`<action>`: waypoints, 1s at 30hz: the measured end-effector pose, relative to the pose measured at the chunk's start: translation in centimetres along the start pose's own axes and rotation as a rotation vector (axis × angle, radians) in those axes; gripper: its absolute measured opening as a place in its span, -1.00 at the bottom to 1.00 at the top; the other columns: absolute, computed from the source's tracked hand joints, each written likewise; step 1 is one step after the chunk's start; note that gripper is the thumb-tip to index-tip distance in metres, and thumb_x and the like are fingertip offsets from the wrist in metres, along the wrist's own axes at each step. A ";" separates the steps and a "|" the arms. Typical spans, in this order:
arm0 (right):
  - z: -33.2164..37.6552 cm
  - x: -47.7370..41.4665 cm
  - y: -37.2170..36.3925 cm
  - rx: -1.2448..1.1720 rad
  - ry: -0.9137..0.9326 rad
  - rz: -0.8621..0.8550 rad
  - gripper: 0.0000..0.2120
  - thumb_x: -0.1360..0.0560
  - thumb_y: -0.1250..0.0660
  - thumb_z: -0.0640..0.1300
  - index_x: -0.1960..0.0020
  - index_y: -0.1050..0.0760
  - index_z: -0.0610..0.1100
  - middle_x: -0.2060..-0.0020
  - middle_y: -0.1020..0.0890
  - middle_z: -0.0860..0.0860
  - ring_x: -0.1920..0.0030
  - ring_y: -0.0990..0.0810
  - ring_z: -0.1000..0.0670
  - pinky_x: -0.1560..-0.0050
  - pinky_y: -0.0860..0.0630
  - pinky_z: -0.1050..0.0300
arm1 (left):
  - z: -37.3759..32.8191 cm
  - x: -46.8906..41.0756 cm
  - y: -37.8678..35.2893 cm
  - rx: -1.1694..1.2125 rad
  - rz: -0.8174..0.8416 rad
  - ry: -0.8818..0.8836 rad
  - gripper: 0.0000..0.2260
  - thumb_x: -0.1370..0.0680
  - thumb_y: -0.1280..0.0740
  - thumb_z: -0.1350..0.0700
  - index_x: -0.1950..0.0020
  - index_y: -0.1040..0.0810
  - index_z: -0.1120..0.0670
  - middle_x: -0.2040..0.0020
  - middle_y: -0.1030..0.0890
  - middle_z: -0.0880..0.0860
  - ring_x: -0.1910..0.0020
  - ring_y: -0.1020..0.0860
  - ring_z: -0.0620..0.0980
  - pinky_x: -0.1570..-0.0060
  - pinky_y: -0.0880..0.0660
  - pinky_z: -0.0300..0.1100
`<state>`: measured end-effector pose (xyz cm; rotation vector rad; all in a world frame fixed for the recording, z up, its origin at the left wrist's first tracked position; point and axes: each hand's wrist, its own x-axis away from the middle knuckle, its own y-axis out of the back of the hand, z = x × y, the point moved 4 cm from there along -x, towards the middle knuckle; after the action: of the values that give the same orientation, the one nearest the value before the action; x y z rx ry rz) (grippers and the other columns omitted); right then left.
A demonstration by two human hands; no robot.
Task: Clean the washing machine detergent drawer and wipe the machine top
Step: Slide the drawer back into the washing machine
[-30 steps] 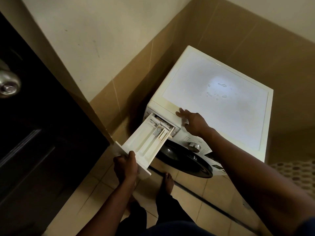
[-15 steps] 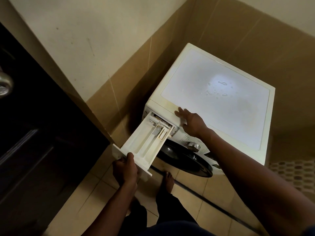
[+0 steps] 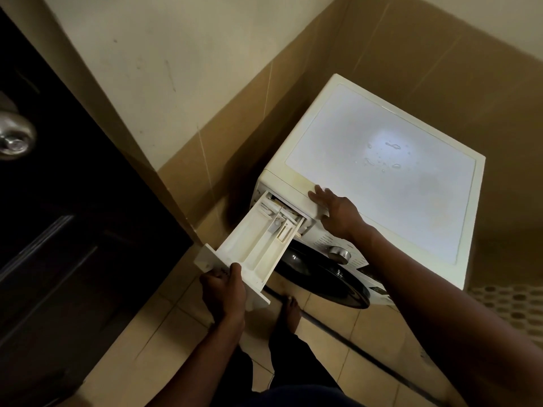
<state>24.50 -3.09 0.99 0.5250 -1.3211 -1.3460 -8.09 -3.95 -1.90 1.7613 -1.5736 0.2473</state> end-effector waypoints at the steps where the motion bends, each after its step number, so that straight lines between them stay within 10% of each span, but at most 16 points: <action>1: 0.1 0.0 0.0 -0.002 0.000 -0.002 -0.27 -0.53 -0.30 -0.29 -0.63 -0.18 0.03 -0.64 -0.13 0.03 -0.61 -0.18 -0.08 -0.51 -0.29 0.01 | 0.0 0.0 0.0 0.001 -0.003 0.001 -0.65 -0.49 -0.47 0.00 -0.10 -0.38 0.09 -0.11 -0.57 0.13 0.00 -0.61 0.15 0.05 -0.67 0.17; 18: 0.6 0.5 0.2 -0.086 -0.046 -0.026 -0.29 -0.51 -0.29 -0.34 -0.61 -0.24 0.01 -0.62 -0.18 0.02 -0.62 -0.14 -0.08 -0.55 -0.24 -0.05 | 0.5 -1.4 -2.4 0.111 0.140 0.060 -0.54 -0.45 -0.45 -0.14 -0.12 -0.49 0.20 -0.03 -0.61 0.14 0.09 -0.63 0.06 0.26 -0.70 0.11; 30: 0.9 -0.1 0.3 -0.076 -0.083 -0.003 -0.34 -0.54 -0.23 -0.33 -0.60 -0.25 -0.02 -0.62 -0.19 0.03 -0.62 -0.14 -0.04 -0.56 -0.18 0.06 | -1.1 -4.4 -4.3 0.403 0.572 0.272 -0.65 -0.63 -0.34 0.00 -0.32 -0.49 0.19 -0.28 -0.54 0.33 -0.21 -0.58 0.24 -0.05 -0.63 0.26</action>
<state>23.86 -2.60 1.50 0.4227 -1.3312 -1.4276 -4.76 0.00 -5.50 1.4274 -1.8757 1.0972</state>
